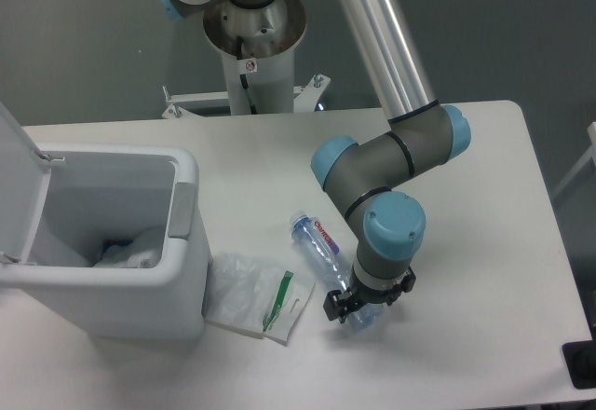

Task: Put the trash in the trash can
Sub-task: 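Close the gripper on the bottle's cap end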

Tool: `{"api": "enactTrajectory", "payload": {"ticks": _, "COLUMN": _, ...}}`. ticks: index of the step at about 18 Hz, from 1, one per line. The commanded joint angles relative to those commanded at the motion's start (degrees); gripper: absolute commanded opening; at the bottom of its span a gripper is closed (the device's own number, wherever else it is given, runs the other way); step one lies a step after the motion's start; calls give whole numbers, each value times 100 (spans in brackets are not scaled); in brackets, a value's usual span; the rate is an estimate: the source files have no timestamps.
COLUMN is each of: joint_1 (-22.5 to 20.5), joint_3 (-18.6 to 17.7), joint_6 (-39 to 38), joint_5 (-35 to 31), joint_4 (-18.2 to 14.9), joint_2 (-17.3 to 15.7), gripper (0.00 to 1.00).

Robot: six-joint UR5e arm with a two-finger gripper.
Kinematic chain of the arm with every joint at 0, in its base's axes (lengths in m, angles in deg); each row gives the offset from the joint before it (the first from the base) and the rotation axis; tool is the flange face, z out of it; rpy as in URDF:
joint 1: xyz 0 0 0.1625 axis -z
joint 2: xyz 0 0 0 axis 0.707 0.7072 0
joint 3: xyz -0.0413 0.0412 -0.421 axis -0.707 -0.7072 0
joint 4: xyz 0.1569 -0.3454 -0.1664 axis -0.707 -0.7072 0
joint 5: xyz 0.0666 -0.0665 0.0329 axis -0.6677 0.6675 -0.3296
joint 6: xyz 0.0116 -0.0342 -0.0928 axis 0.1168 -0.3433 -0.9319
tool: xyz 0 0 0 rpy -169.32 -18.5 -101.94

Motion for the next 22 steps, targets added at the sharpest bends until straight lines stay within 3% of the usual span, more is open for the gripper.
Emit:
{"api": "enactTrajectory", "payload": {"ticks": 5, "joint_1": 44, "joint_3": -17, "joint_6": 0, "joint_5": 0, "joint_4": 0, "joint_2": -9, "gripper": 68}}
{"api": "enactTrajectory", "payload": {"ticks": 18, "joint_1": 35, "joint_3": 88, "joint_6": 52, "joint_5": 9, "joint_4": 9, "joint_2": -158, "gripper": 68}}
{"api": "enactTrajectory", "payload": {"ticks": 19, "joint_1": 35, "joint_3": 175, "joint_6": 114, "joint_5": 9, "joint_4": 17, "joint_2": -245, "gripper": 68}}
{"api": "enactTrajectory", "payload": {"ticks": 22, "joint_1": -26, "joint_3": 929, "joint_6": 97, "joint_5": 79, "joint_4": 26, "joint_2": -518, "gripper": 68}}
